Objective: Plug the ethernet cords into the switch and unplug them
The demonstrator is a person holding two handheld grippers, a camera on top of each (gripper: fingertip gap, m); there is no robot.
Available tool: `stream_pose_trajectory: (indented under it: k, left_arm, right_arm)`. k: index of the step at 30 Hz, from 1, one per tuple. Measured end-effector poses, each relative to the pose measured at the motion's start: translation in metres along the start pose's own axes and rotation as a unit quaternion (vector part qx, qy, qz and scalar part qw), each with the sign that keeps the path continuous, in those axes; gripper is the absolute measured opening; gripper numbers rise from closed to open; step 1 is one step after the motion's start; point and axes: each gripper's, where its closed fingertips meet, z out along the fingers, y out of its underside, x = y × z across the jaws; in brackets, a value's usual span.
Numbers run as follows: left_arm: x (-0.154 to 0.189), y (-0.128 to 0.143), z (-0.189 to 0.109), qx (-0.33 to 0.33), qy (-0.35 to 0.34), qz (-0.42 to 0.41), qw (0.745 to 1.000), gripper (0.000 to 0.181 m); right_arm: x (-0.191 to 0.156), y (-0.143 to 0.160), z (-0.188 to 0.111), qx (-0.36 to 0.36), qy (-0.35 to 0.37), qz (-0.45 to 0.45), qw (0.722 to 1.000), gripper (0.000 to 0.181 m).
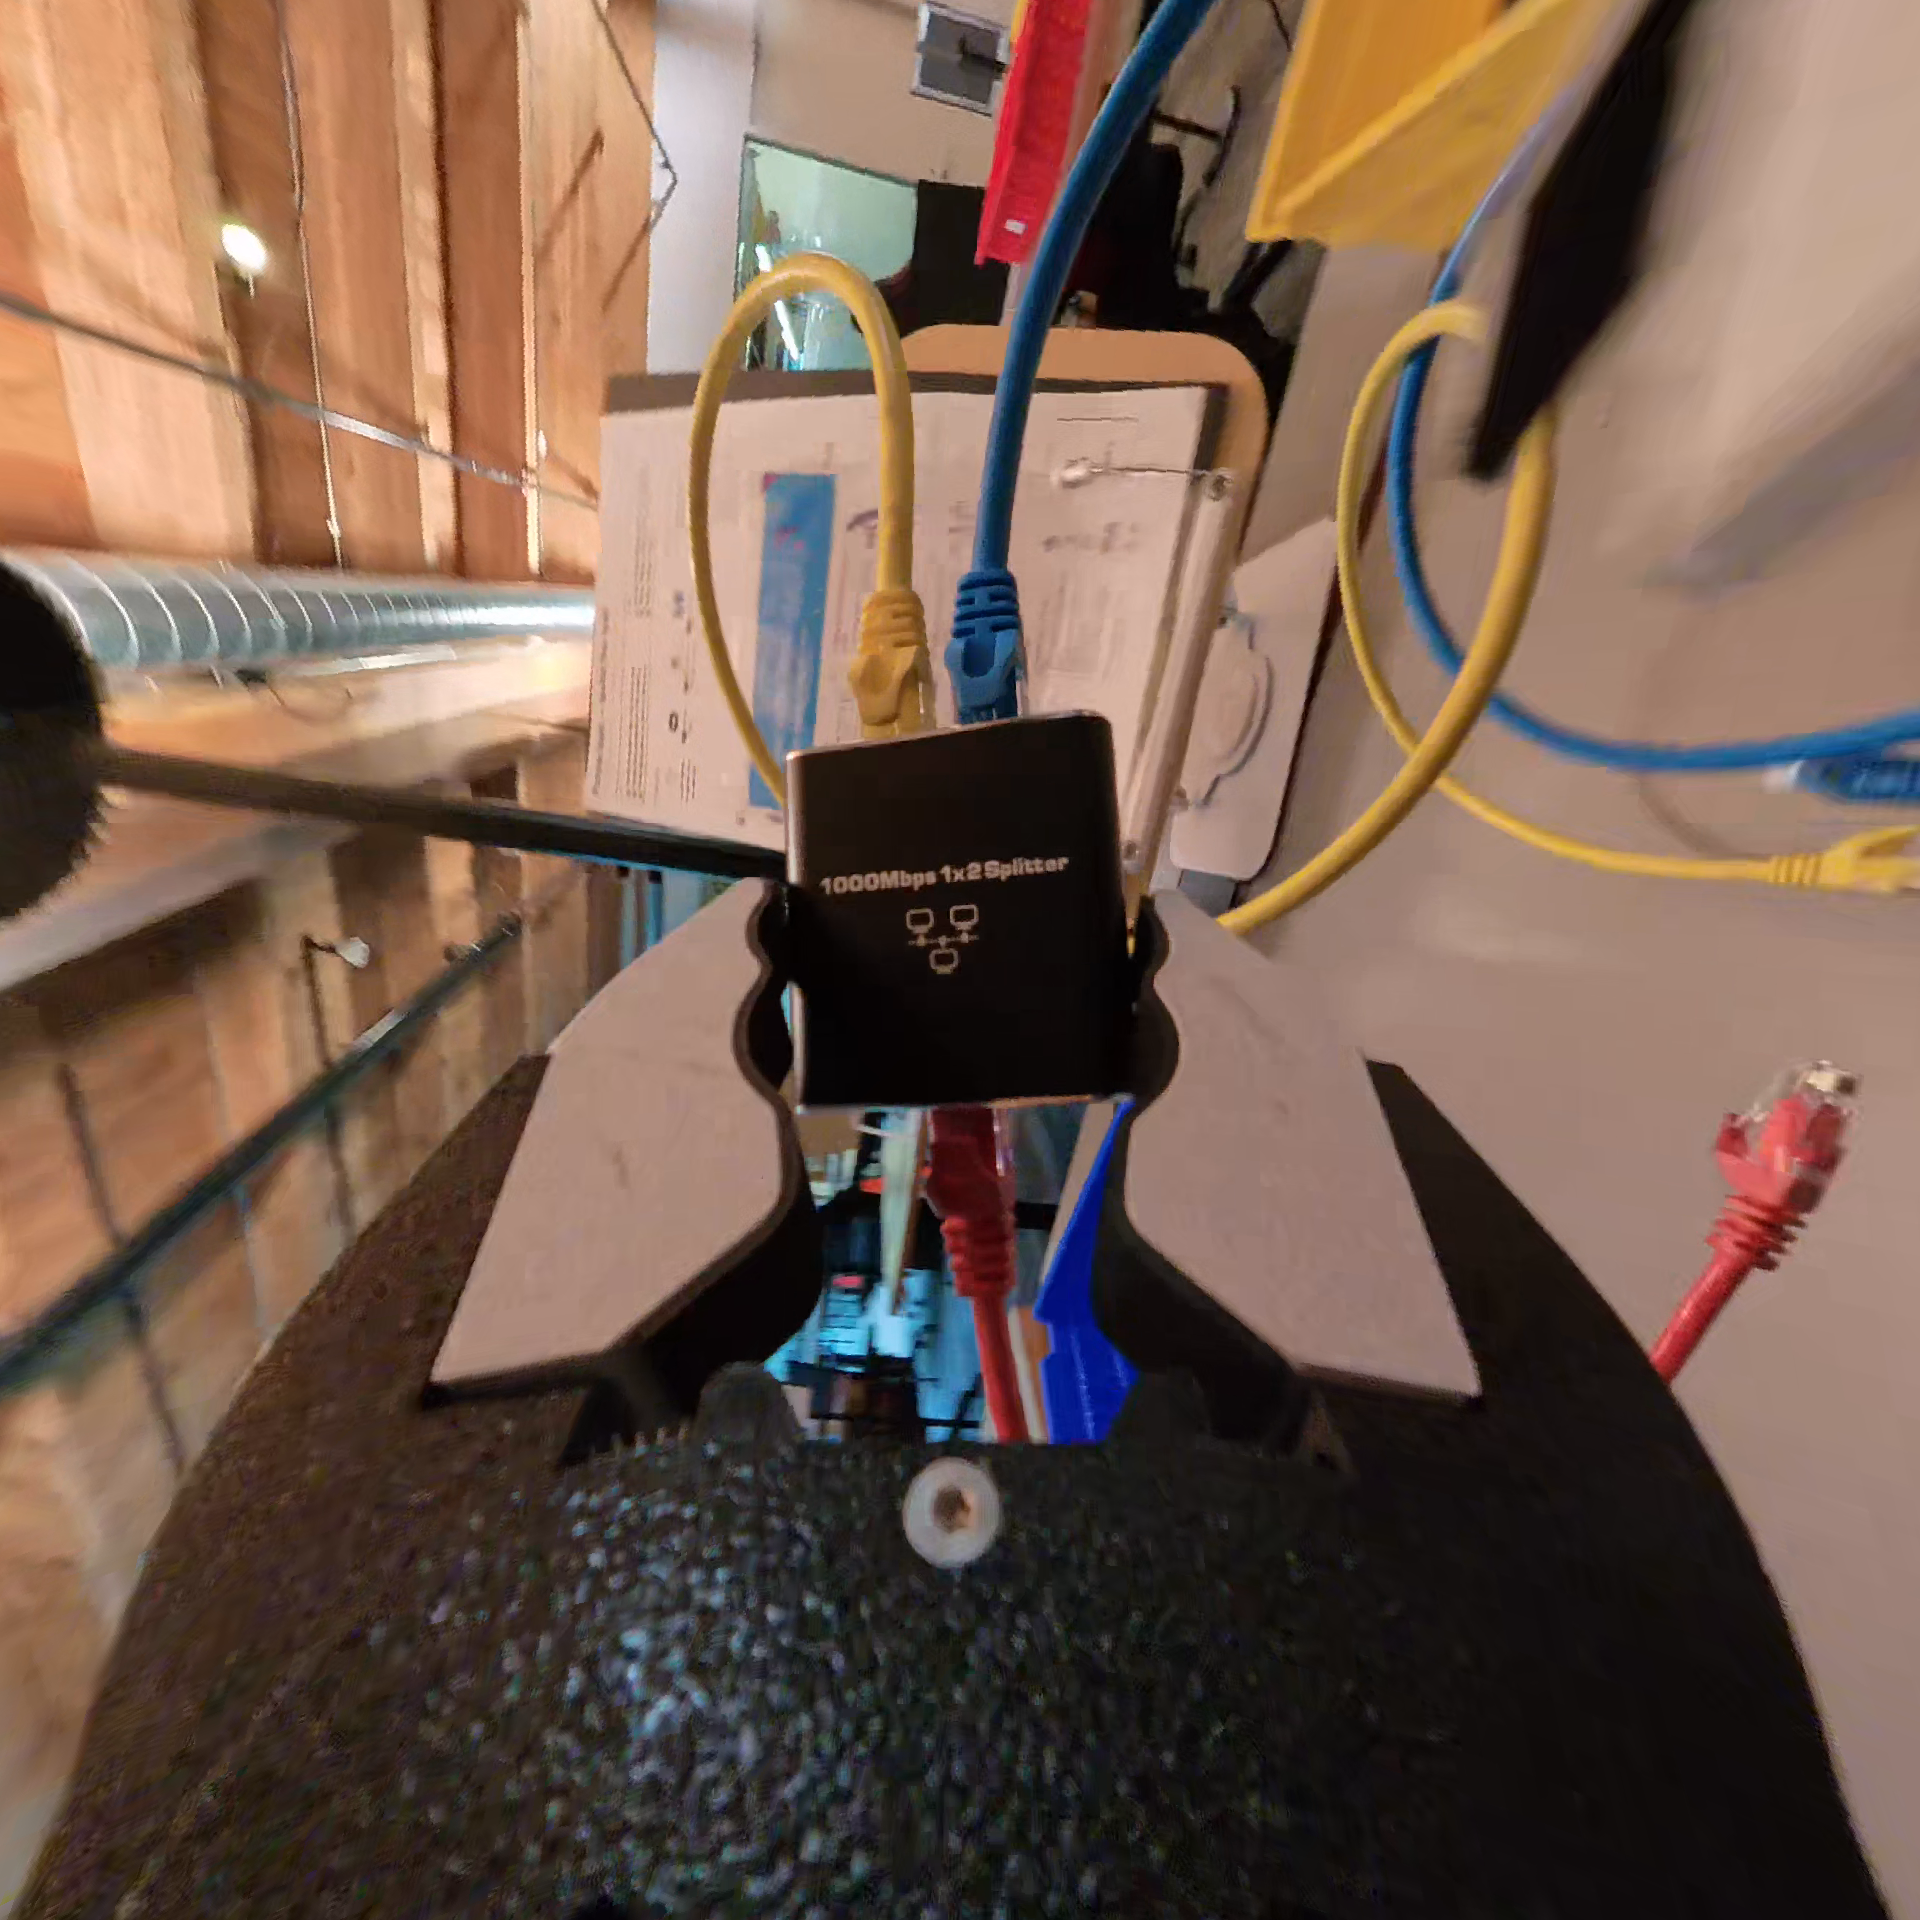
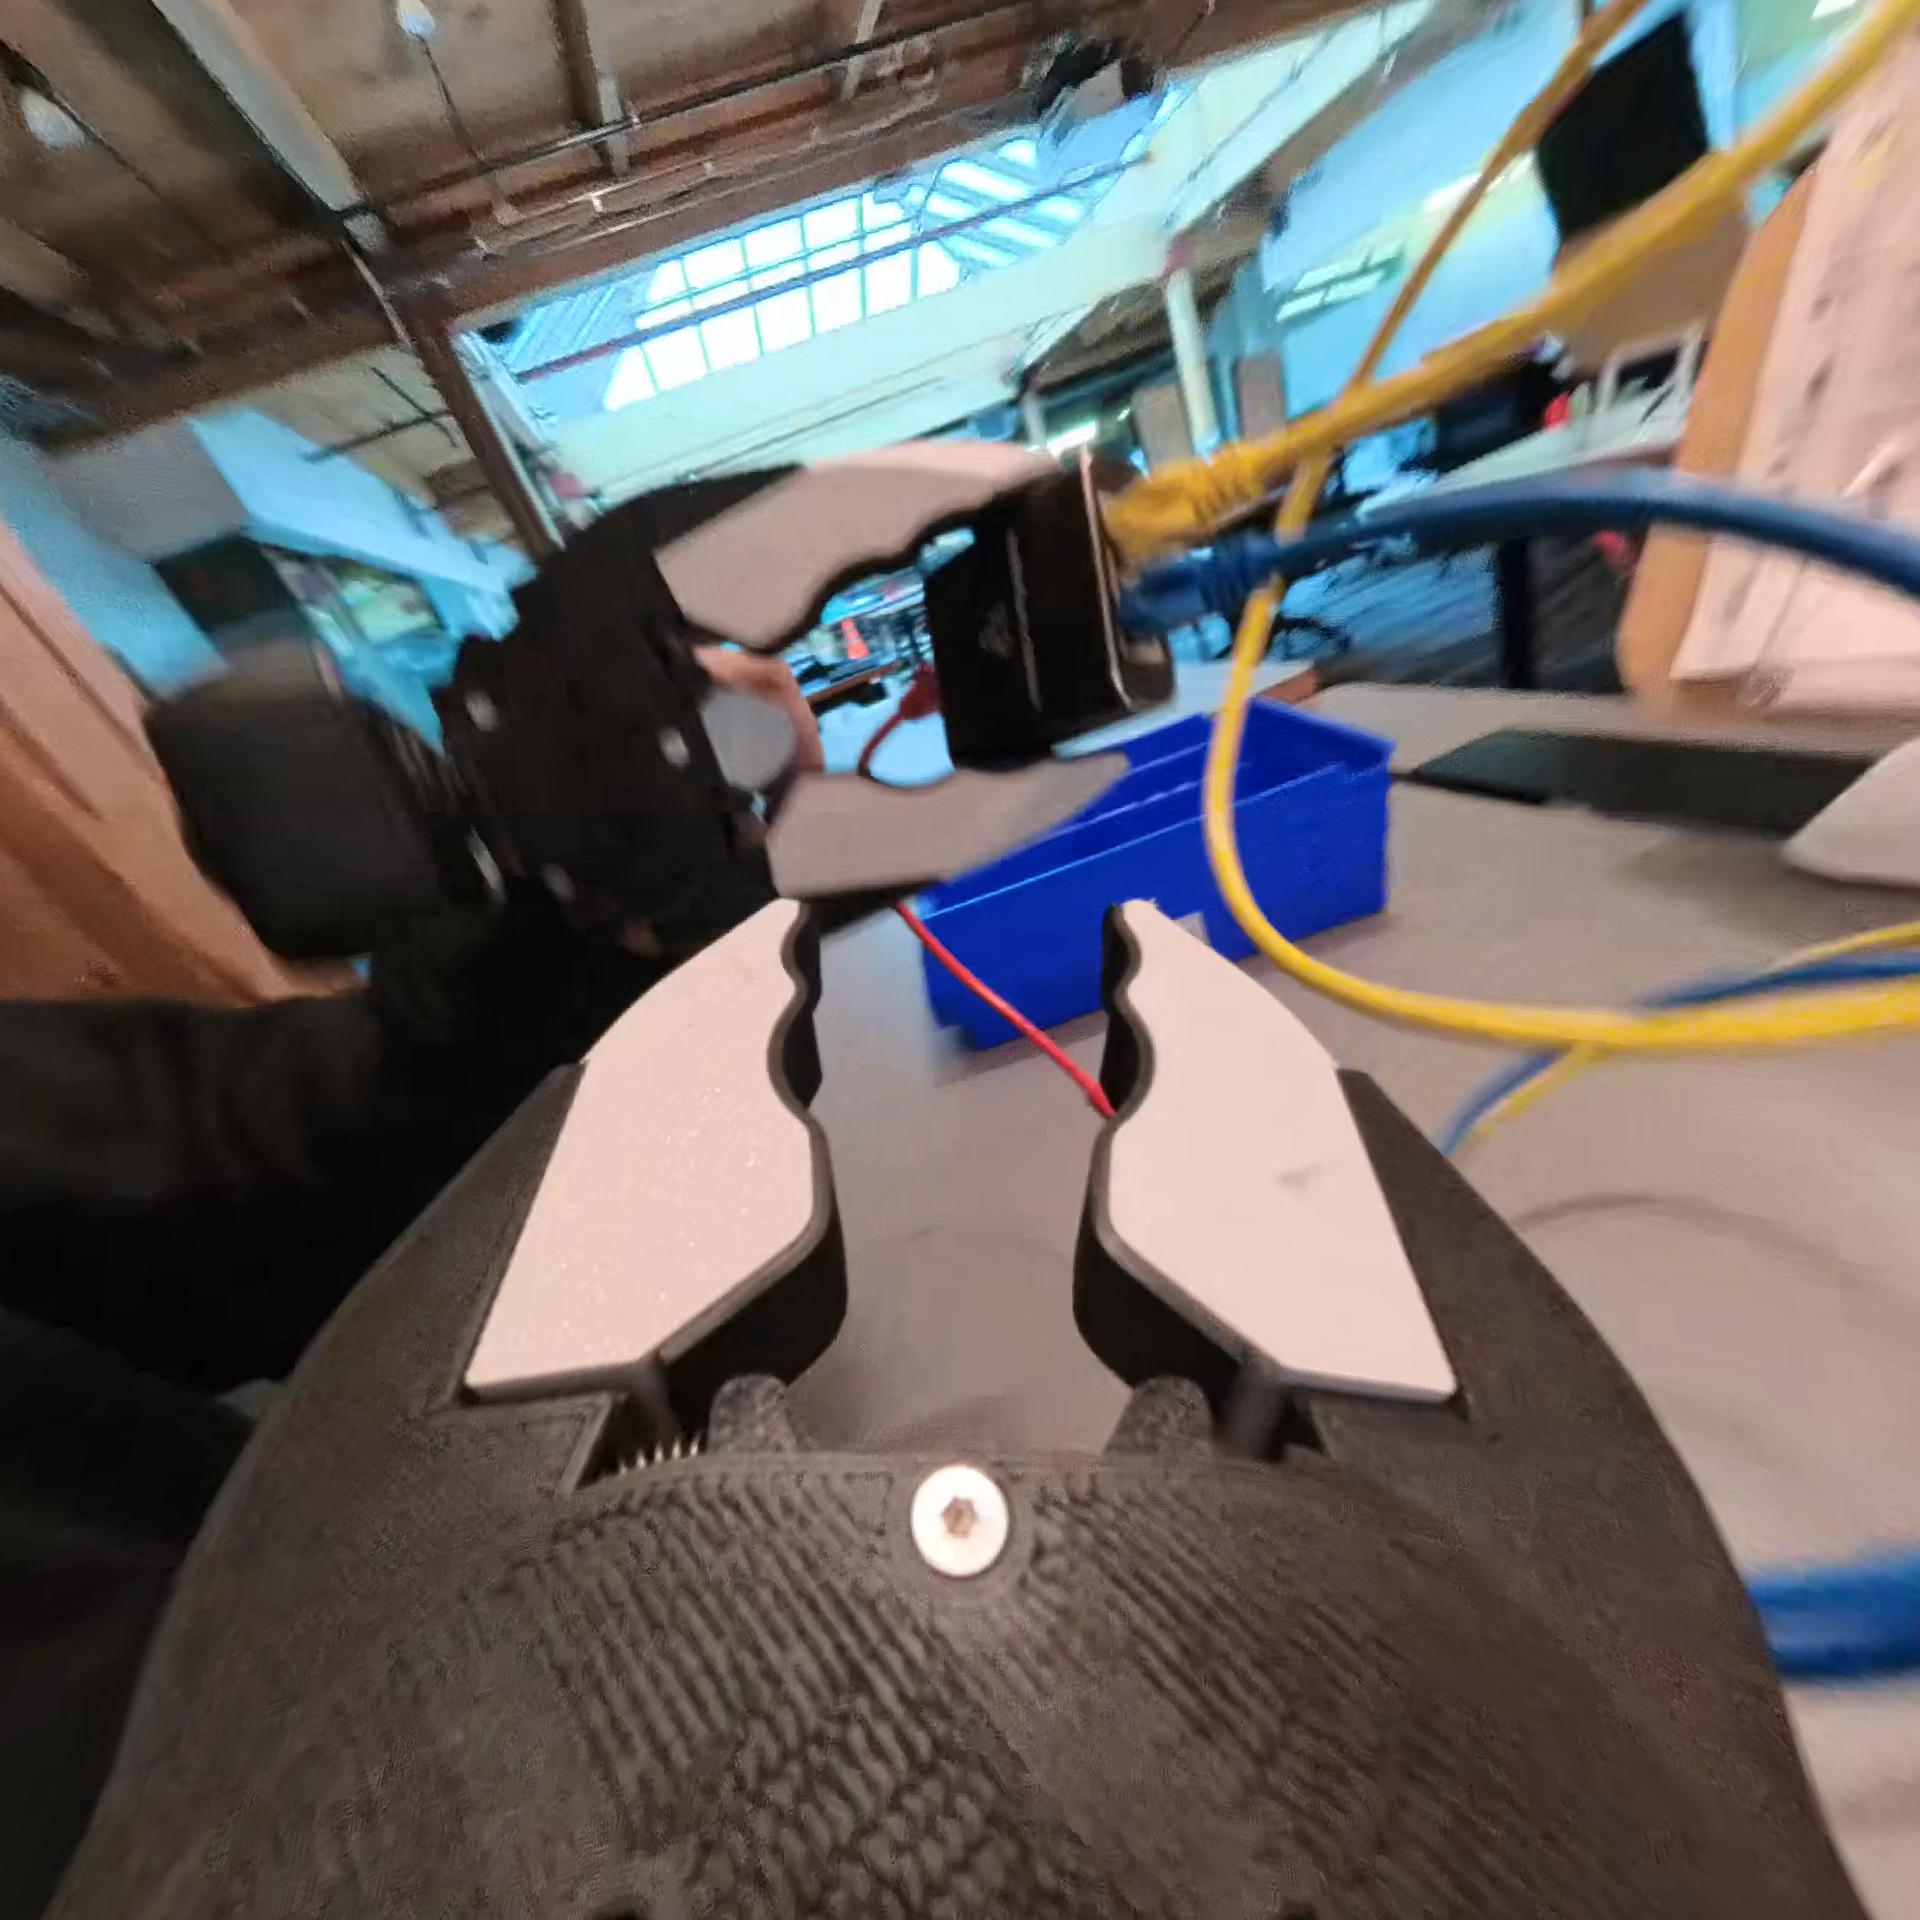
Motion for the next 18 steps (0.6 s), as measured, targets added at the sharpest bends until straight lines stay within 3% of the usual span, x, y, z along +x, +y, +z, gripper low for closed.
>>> stream_pose_trajectory:
  k: [3,6,10,12,14,18]
  left_arm:
    - [0.030,-0.014,-0.006,0.021,-0.011,0.060,0.998,0.062]
    - [0.049,-0.024,-0.011,0.045,0.003,0.064,0.997,0.062]
    - [0.064,-0.042,-0.017,0.096,0.030,0.034,0.994,0.062]
    - [0.071,-0.045,-0.018,0.116,0.057,0.003,0.992,0.062]
    - [0.079,-0.045,-0.018,0.139,0.114,-0.049,0.982,0.062]
    - [0.064,-0.050,-0.036,0.231,0.181,-0.179,0.939,0.060]
  right_arm:
    - [0.007,-0.002,-0.002,0.013,-0.005,0.026,1.000,0.054]
    - [0.046,0.020,0.003,0.015,0.023,0.102,0.994,0.064]
    - [0.038,0.028,0.010,0.046,-0.109,0.195,0.974,0.049]
    - [0.032,0.029,0.010,0.056,-0.144,0.198,0.968,0.029]
    - [0.035,0.035,0.010,0.038,-0.146,0.194,0.969,0.026]
    - [0.055,0.030,0.005,0.072,-0.148,0.337,0.927,0.025]
